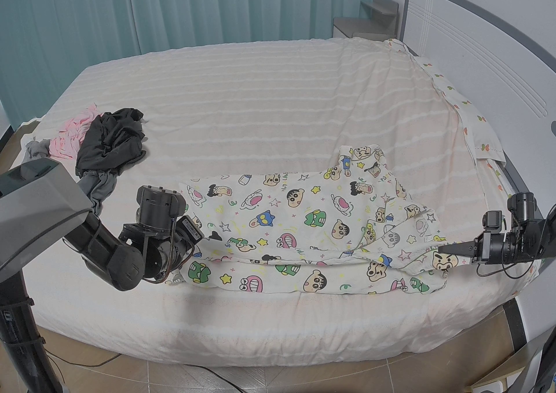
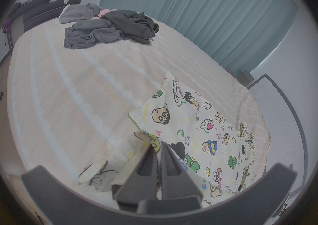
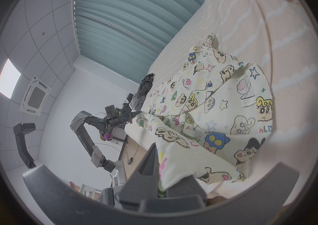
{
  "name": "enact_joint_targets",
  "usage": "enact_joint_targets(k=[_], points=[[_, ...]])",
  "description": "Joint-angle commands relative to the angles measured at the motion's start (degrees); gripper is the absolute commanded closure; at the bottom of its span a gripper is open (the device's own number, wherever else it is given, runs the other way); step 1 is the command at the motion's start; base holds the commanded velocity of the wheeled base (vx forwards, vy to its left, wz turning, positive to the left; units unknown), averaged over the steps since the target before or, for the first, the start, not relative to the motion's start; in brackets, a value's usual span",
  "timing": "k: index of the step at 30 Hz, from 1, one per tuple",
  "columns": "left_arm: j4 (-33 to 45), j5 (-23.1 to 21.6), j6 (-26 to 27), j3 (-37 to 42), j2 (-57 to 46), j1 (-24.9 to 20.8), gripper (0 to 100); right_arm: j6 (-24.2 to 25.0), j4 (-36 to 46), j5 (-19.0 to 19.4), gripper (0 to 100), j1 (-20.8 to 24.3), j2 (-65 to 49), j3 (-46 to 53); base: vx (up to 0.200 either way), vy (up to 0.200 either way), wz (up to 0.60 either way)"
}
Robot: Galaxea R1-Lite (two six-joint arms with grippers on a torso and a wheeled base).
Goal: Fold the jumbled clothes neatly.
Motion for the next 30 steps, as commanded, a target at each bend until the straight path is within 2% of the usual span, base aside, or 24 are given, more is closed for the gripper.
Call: enact_joint_targets(k=[1, 7, 8, 18, 22, 25, 30], points=[[0.0, -0.6, 0.0, -2.2, 3.3, 0.4, 100, 0.1, -0.4, 0.1, 100, 0.7, 4.0, -2.4, 0.000, 0.000, 0.00], [-0.1, -0.7, -0.2, -5.7, 6.0, 1.1, 100, 0.1, -2.9, 0.1, 100, 0.7, 5.4, -2.9, 0.000, 0.000, 0.00], [-0.2, -0.7, -0.2, -6.0, 6.2, 1.1, 0, 0.1, -3.1, 0.1, 100, 0.7, 5.3, -2.9, 0.000, 0.000, 0.00], [-3.6, -0.1, -0.5, -6.0, 3.9, 1.7, 0, 0.0, -6.7, 0.1, 100, 0.7, 5.2, -1.2, 0.000, 0.000, 0.00], [-4.7, -0.1, -0.4, -5.2, -0.2, 2.3, 0, 0.1, -11.1, 0.2, 100, 0.7, 5.0, 1.0, 0.000, 0.000, 0.00], [-4.8, -0.1, -0.3, -3.2, -2.3, 2.3, 0, 0.1, -12.1, 0.2, 100, 1.2, 5.6, 1.1, 0.000, 0.000, 0.00], [-5.1, -0.7, -0.5, 4.3, -7.1, 2.3, 0, 0.1, -13.1, 0.2, 100, 1.1, 7.5, 0.6, 0.000, 0.000, 0.00]])
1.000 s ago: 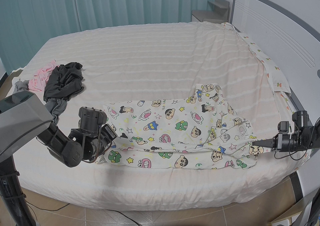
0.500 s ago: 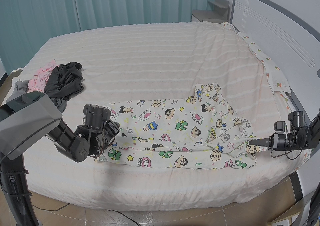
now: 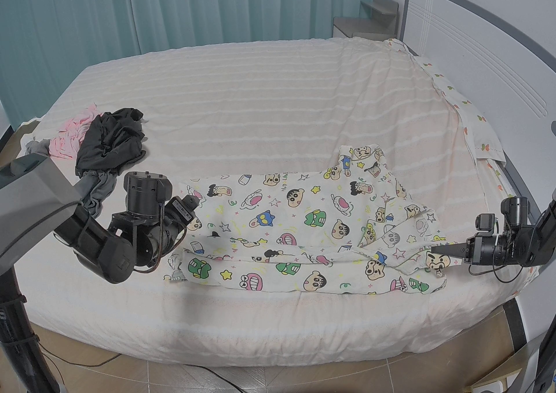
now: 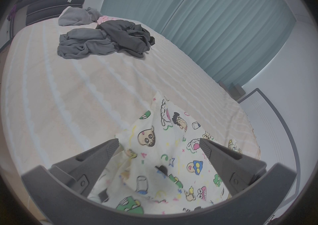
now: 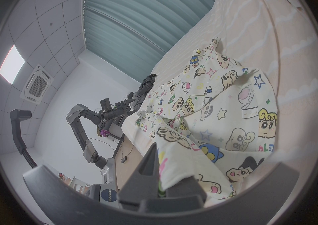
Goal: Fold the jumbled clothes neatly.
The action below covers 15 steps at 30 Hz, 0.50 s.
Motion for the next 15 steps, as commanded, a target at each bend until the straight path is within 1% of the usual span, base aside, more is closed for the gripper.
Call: enact_joint_targets(k=[1, 2, 3, 5, 8, 9, 10, 11, 12, 13, 15], points=[[-0.2, -0.4, -0.1, 6.4, -6.0, 0.1, 0, 0.0, -1.1, 0.0, 100, 0.1, 2.0, -0.1, 0.000, 0.000, 0.00], [-0.5, -0.4, -0.2, 8.1, -6.5, 0.2, 0, 0.0, -1.3, 0.0, 100, 0.1, 2.2, -0.1, 0.000, 0.000, 0.00], [-1.4, -0.4, -0.3, 9.6, -6.7, 0.2, 0, 0.2, -1.3, 0.0, 0, 0.2, 2.3, -0.2, 0.000, 0.000, 0.00], [-3.8, -0.4, -0.3, 12.3, -7.2, 0.2, 0, 0.4, -1.3, 0.0, 0, 0.1, 2.3, -0.1, 0.000, 0.000, 0.00], [-10.3, -0.3, -0.2, 18.1, -7.4, 0.1, 0, 1.6, -1.3, 0.0, 0, -0.3, 2.3, 0.0, 0.000, 0.000, 0.00], [-10.9, -0.3, -0.2, 18.8, -7.4, 0.1, 0, 1.7, -1.3, 0.0, 0, -0.4, 2.3, 0.0, 0.000, 0.000, 0.00], [-14.3, -0.3, -0.3, 21.5, -7.4, 0.2, 0, 1.8, -1.3, 0.0, 0, -1.6, 2.3, 0.1, 0.000, 0.000, 0.00], [-14.9, -0.3, -0.3, 22.0, -7.4, 0.1, 0, 1.8, -1.3, 0.0, 0, -1.8, 2.3, 0.1, 0.000, 0.000, 0.00], [-18.1, -0.4, -0.4, 24.6, -7.2, 0.1, 0, 1.9, -1.3, -0.3, 0, -3.3, 1.7, 0.2, 0.000, 0.000, 0.00], [-18.7, -0.4, -0.4, 25.3, -7.1, 0.1, 0, 1.9, -1.3, -0.3, 0, -3.8, 1.5, 0.2, 0.000, 0.000, 0.00], [-22.0, -0.6, -1.9, 27.7, -7.1, 0.1, 0, 3.4, -1.2, -0.5, 0, -7.4, -1.2, 0.5, 0.000, 0.000, 0.00]])
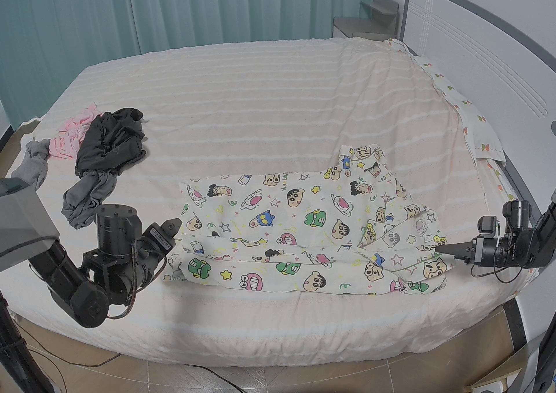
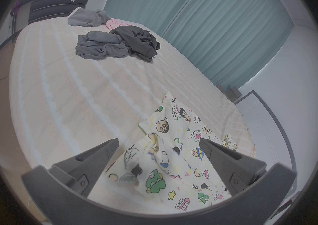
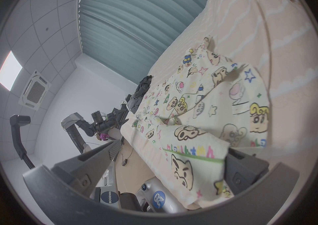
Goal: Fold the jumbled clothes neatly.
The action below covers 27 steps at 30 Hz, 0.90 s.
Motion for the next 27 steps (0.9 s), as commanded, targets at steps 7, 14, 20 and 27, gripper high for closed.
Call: enact_joint_targets(k=[7, 14, 20, 27], points=[[-6.3, -8.1, -3.4, 8.0, -2.9, -0.6, 0, 7.9, 0.0, -0.3, 0, -11.2, -13.7, 6.0, 0.000, 0.000, 0.00], [4.8, -4.5, 0.1, -2.3, -0.4, -7.3, 0, 13.0, -0.1, 0.1, 0, -10.1, -21.3, 14.1, 0.000, 0.000, 0.00], [33.4, -0.5, -4.6, -23.8, 2.6, -12.0, 0, 13.0, -0.5, 0.1, 0, -9.5, -19.0, 17.4, 0.000, 0.000, 0.00], [37.3, 2.3, -6.5, -38.2, 14.5, -12.4, 0, 13.0, -1.6, 0.1, 0, -9.8, -18.7, 19.5, 0.000, 0.000, 0.00]])
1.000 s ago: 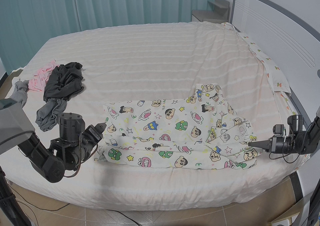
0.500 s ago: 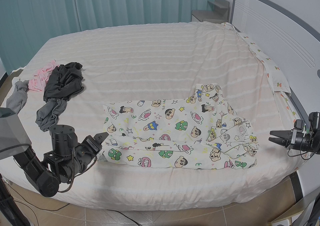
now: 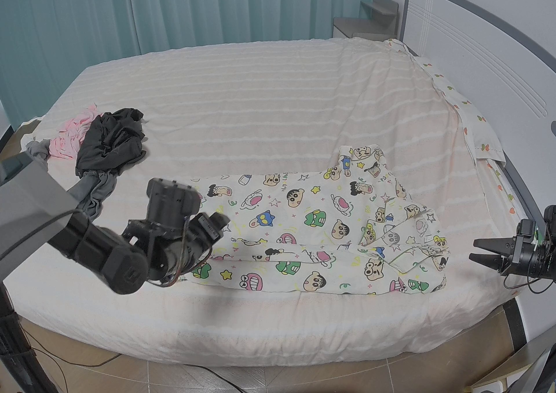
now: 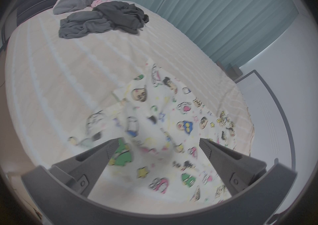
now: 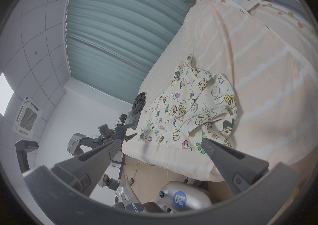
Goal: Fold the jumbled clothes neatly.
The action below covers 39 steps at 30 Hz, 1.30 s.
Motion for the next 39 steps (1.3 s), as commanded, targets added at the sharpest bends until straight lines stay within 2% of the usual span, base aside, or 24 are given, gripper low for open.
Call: enact_joint_targets(k=[1, 14, 22, 30, 39], points=[[10.0, 4.4, -2.6, -19.1, 13.3, -3.6, 0, 0.7, -2.1, 0.1, 0, 0.3, 0.4, 5.0, 0.000, 0.000, 0.00], [10.4, 4.5, -3.6, -17.5, 14.4, -4.0, 0, 0.7, -9.7, 0.1, 0, 0.3, 3.8, 8.1, 0.000, 0.000, 0.00], [10.5, 4.5, -3.6, -16.5, 13.9, -3.9, 0, 0.7, -10.1, 0.1, 0, 0.3, 4.0, 8.4, 0.000, 0.000, 0.00], [10.5, 4.4, -3.7, -12.4, 8.2, -4.0, 0, 0.7, -10.1, 0.1, 0, 0.4, 4.1, 8.5, 0.000, 0.000, 0.00], [10.4, 4.4, -3.7, -11.3, 9.9, -3.9, 0, 0.6, -10.2, 0.1, 0, 0.4, 4.1, 8.9, 0.000, 0.000, 0.00]])
